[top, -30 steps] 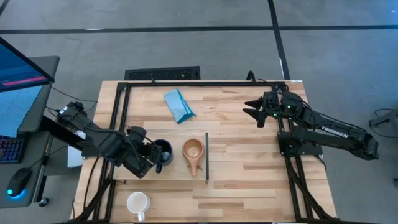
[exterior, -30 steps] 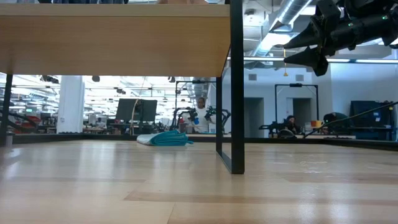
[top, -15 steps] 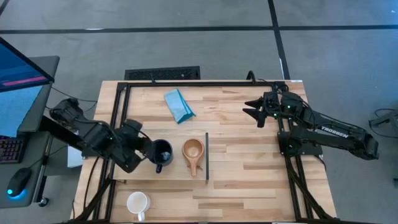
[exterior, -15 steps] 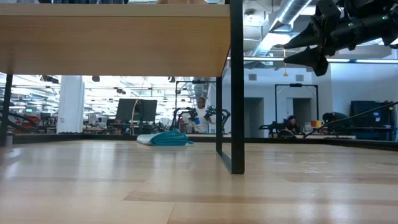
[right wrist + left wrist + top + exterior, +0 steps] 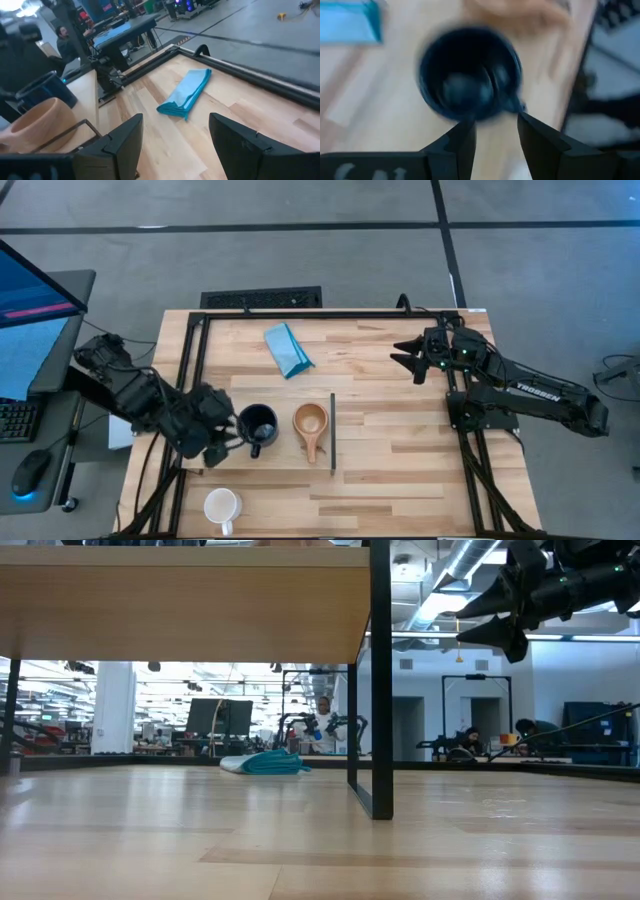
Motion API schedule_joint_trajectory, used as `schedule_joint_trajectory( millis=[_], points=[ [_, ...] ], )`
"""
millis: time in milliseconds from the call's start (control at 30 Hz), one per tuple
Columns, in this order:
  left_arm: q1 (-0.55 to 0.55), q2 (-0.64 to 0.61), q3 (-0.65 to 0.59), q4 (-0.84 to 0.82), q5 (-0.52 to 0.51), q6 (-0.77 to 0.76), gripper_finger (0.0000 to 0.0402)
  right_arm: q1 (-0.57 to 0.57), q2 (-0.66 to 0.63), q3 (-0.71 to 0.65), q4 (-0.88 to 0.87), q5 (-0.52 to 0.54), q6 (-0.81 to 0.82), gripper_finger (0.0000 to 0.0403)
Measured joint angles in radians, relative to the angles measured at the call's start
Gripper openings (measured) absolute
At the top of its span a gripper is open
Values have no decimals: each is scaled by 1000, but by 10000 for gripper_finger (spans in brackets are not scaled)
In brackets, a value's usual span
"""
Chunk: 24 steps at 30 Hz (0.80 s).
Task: Stack small to large cups/mugs on shelf
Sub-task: Put the white cup on the shelf
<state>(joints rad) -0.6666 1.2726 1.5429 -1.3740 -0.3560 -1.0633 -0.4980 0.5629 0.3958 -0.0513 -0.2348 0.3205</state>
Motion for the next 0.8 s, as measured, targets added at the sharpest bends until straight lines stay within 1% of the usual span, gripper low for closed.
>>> schedule_joint_trajectory(
  millis=[100,200,300,467,600,667,800],
  points=[
    [-22,0,0,-16,116,26,135,0,0,0,0,0,77,249],
    [-59,3,-4,-49,169,56,135,0,0,0,6,0,169,249],
    [-110,4,-26,-81,163,50,135,0,0,0,7,0,202,249],
    [-207,5,-70,-87,159,-71,135,0,0,0,7,1,203,249],
    [-281,5,-106,4,122,-104,135,0,0,0,7,7,203,249],
    [-314,5,-122,47,96,-138,135,0,0,0,7,30,203,249],
    [-356,24,-141,112,80,-213,135,0,0,0,6,60,203,249]
  ],
)
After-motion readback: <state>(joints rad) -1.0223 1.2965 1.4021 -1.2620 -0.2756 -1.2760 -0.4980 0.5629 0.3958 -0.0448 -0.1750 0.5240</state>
